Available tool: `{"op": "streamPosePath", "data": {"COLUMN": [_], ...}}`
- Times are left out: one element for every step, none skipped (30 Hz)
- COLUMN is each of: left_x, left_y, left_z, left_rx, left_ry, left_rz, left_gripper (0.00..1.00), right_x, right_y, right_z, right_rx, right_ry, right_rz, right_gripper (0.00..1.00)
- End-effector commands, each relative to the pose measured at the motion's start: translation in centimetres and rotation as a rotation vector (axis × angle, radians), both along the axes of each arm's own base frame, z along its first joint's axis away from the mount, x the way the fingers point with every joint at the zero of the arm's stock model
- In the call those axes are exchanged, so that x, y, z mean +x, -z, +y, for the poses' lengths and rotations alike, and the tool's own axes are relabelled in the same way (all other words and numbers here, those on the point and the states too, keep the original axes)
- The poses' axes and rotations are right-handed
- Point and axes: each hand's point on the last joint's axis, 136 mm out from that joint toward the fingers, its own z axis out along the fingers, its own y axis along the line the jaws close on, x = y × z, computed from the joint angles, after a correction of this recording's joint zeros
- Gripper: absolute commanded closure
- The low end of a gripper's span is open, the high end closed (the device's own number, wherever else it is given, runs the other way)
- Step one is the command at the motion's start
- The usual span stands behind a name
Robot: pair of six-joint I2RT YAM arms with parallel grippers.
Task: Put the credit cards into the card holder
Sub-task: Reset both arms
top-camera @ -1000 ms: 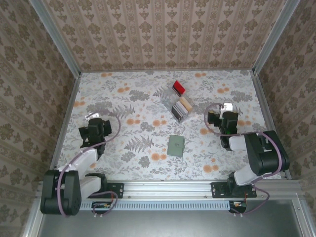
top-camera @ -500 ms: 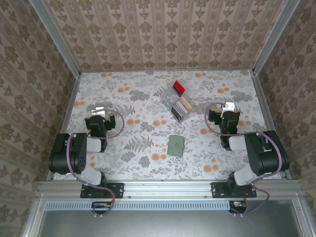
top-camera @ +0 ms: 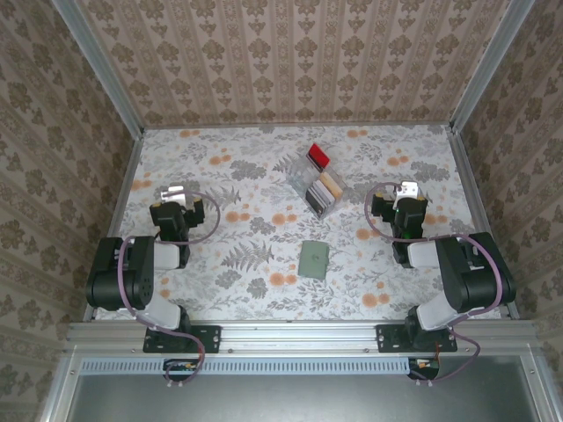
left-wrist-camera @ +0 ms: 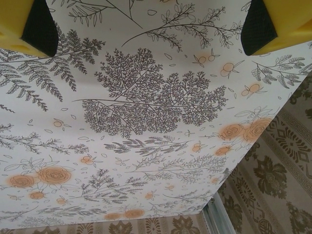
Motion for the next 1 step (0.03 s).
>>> {"op": "streamPosePath", "data": {"left_x": [0.71], "left_y": [-1.28], "left_z": [-0.48], "left_rx": [-0.009], "left_ry": [0.017], "left_rz": [-0.04], "left_gripper": [0.0], "right_x": [0.46], "right_y": [-1.09], "right_z": [-0.34], "right_rx": [0.01], "right_ry": [0.019], "right_rz": [-0.042], "right_gripper": [0.0]}}
